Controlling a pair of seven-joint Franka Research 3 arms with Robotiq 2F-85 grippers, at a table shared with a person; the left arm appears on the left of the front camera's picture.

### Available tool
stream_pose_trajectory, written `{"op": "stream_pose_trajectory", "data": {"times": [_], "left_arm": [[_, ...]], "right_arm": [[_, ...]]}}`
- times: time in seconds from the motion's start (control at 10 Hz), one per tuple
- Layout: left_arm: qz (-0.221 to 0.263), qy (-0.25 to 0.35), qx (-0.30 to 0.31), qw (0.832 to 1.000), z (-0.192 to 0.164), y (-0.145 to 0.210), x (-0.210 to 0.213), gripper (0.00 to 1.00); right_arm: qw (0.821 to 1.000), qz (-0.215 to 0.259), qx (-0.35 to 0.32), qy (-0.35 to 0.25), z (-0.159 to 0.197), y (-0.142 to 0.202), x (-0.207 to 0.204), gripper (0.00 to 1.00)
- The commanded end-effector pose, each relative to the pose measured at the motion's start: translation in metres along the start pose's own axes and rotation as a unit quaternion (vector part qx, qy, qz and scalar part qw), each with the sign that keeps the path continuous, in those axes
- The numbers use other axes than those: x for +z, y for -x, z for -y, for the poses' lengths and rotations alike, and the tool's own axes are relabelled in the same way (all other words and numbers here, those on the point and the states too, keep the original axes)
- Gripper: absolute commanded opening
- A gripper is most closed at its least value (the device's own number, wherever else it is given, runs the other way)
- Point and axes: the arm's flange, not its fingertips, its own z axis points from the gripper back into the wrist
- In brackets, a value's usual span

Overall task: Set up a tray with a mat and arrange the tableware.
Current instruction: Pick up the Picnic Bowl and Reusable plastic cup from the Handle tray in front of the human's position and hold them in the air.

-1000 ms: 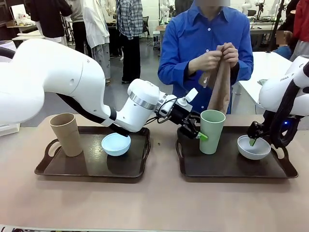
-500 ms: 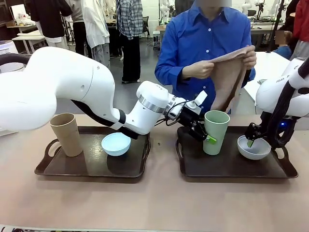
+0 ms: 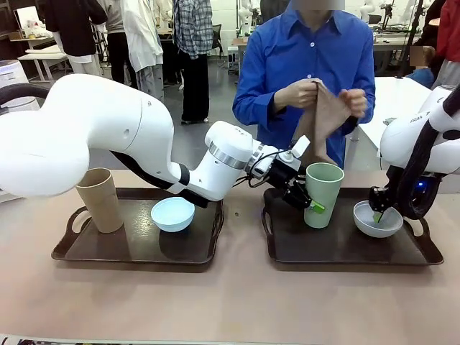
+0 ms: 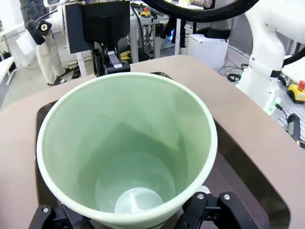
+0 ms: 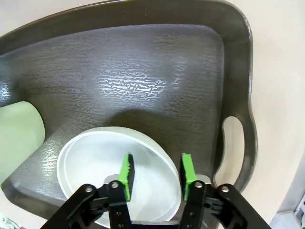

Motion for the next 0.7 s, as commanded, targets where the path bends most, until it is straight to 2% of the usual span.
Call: {"op": "stream_pose_trajectory", "data": {"times": [0.0,0.1,0.2,0.3,0.4,0.5,0.6], "left_arm": [[-0.006,-0.013,0.005,1.0,0.0021,-0.0032,0.0069,0.0],[-0.005,-0.016,0.007,1.0,0.0028,-0.0038,0.0097,0.0],[-0.006,-0.018,0.006,1.0,0.0043,-0.0045,0.0103,0.31],[-0.008,-0.018,0.007,1.0,0.0048,-0.0048,0.011,0.31],[-0.011,-0.018,0.013,1.0,0.0051,-0.0043,0.0104,0.0],[-0.016,-0.016,0.019,1.0,0.0059,-0.0034,0.0098,0.31],[-0.015,-0.016,0.024,0.999,0.0069,-0.0027,0.0094,0.0]], "right_arm": [[1.0,0.007,0.005,-0.002,0.002,-0.001,0.0014,0.0],[1.0,0.007,0.0,0.009,0.0017,-0.0012,0.0017,0.02],[1.0,0.002,0.002,0.014,0.0012,-0.0005,0.0007,0.0],[1.0,0.002,0.003,0.016,0.0006,-0.0004,0.0007,0.0],[1.0,0.003,0.001,0.023,0.0006,-0.0005,-0.0001,0.0],[1.0,0.001,0.001,0.025,0.0003,-0.001,-0.0019,0.0],[1.0,0.001,0.001,0.025,0.0,-0.0011,-0.0023,0.0]]}}
